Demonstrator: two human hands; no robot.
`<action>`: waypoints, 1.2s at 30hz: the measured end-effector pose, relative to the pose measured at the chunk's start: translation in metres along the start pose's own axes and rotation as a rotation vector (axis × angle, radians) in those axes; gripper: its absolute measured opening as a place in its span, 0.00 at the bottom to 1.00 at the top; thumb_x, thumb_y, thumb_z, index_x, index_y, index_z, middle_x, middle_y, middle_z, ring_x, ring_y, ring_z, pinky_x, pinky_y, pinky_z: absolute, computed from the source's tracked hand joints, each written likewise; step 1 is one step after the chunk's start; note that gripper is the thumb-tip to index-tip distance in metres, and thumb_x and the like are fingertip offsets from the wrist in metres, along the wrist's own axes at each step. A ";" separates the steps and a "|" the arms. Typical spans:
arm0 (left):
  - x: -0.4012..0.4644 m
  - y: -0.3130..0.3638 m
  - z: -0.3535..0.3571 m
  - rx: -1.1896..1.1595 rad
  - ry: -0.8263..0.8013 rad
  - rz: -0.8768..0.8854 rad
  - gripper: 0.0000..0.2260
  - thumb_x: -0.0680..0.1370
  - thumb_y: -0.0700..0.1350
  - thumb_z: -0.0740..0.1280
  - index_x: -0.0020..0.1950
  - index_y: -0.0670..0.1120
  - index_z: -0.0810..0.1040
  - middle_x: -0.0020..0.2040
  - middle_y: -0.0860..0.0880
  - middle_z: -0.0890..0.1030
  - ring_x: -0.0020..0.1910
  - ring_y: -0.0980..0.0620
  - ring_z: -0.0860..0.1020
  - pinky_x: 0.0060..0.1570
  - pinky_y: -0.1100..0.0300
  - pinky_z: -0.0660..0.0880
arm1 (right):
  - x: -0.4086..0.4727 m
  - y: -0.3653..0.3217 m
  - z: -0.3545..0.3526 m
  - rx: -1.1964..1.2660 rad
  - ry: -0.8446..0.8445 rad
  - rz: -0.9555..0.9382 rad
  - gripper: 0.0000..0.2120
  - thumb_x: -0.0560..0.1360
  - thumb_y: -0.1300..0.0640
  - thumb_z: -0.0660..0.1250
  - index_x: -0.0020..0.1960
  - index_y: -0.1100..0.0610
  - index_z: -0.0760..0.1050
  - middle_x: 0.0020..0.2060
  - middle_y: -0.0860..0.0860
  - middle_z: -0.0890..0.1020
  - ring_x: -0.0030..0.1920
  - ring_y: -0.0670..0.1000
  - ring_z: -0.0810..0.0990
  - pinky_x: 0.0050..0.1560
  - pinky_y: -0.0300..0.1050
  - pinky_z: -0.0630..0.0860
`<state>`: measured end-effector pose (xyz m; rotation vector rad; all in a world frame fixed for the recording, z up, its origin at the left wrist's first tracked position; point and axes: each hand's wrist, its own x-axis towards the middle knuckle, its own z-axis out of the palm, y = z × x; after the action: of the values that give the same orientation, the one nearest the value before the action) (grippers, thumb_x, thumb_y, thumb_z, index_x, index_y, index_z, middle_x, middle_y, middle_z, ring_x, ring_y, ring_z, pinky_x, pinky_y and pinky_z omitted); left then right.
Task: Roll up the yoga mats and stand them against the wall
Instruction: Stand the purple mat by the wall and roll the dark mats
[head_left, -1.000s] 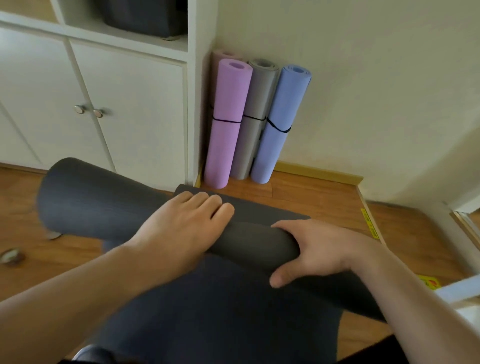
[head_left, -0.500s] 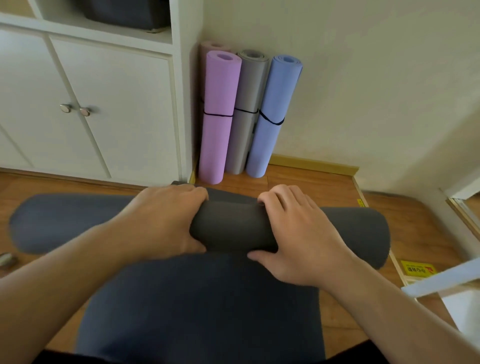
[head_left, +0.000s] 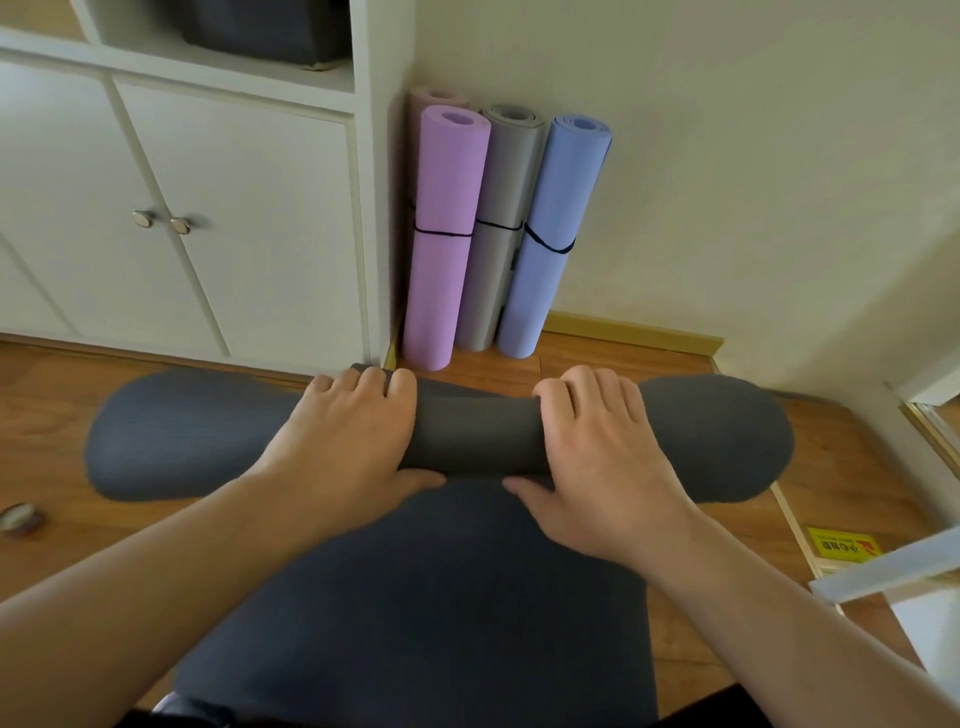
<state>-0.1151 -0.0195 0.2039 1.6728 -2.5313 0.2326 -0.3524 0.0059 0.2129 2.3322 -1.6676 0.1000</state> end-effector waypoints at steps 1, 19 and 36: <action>0.000 0.003 -0.001 0.018 0.002 -0.009 0.31 0.73 0.75 0.66 0.57 0.49 0.67 0.54 0.50 0.78 0.53 0.48 0.79 0.57 0.53 0.76 | -0.001 -0.001 0.002 0.005 0.009 0.020 0.34 0.70 0.34 0.74 0.63 0.55 0.69 0.55 0.53 0.71 0.56 0.56 0.70 0.65 0.55 0.71; -0.020 0.009 0.016 0.178 -0.037 -0.101 0.31 0.75 0.74 0.62 0.54 0.46 0.64 0.51 0.47 0.71 0.48 0.47 0.71 0.51 0.51 0.71 | 0.003 -0.014 0.015 -0.045 0.021 0.081 0.35 0.65 0.32 0.78 0.53 0.56 0.66 0.48 0.53 0.67 0.48 0.55 0.65 0.51 0.53 0.71; -0.017 -0.018 0.011 -0.016 -0.445 0.133 0.25 0.77 0.76 0.55 0.51 0.55 0.71 0.40 0.56 0.76 0.39 0.57 0.76 0.42 0.59 0.76 | 0.001 -0.002 0.007 0.166 -0.332 -0.098 0.28 0.75 0.22 0.60 0.47 0.47 0.62 0.34 0.44 0.76 0.33 0.45 0.76 0.33 0.45 0.70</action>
<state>-0.0913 -0.0129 0.1916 1.7092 -2.9513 -0.1727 -0.3511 0.0041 0.2064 2.6704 -1.7429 -0.1849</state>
